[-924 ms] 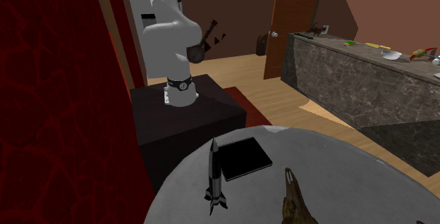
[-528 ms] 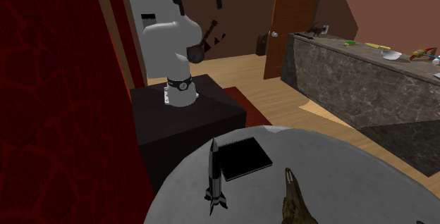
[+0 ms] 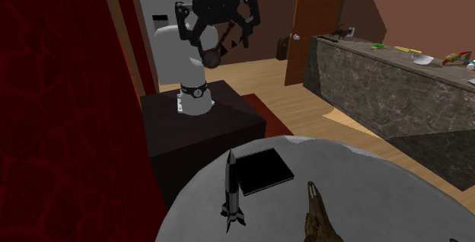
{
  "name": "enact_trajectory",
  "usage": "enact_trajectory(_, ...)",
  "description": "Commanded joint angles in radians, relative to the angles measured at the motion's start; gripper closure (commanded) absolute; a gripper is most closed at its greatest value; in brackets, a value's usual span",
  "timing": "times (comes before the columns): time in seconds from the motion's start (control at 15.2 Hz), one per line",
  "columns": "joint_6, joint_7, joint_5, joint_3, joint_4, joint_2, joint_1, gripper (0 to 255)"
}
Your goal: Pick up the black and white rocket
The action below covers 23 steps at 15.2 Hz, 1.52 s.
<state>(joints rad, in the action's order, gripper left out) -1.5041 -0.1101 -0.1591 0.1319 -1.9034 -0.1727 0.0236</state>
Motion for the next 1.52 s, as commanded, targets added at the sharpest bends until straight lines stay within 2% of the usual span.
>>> enact_trajectory(0.0,0.026,0.006,-0.022,0.015,0.062,0.105,0.007,0)
enact_trajectory(0.4,0.133,0.011,-0.095,0.039,0.284,0.421,0.040,0)
enact_trajectory(0.86,0.289,-0.018,-0.175,0.033,0.583,0.793,0.103,0)
enact_trajectory(1.45,0.213,0.003,-0.176,0.031,0.538,0.831,0.100,0)
